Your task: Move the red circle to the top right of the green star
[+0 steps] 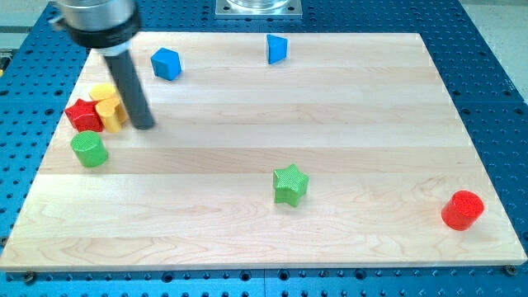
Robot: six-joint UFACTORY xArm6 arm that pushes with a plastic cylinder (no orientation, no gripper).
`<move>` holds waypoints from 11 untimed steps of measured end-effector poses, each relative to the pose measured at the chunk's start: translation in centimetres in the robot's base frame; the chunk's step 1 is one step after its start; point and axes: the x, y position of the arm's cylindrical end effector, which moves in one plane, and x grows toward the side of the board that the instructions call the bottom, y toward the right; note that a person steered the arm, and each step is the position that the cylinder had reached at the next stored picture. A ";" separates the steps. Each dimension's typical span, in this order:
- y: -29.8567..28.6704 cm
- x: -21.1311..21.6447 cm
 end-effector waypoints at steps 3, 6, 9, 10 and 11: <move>40.1 3.4; 45.7 17.7; 35.3 15.8; 35.2 14.5; 35.2 11.3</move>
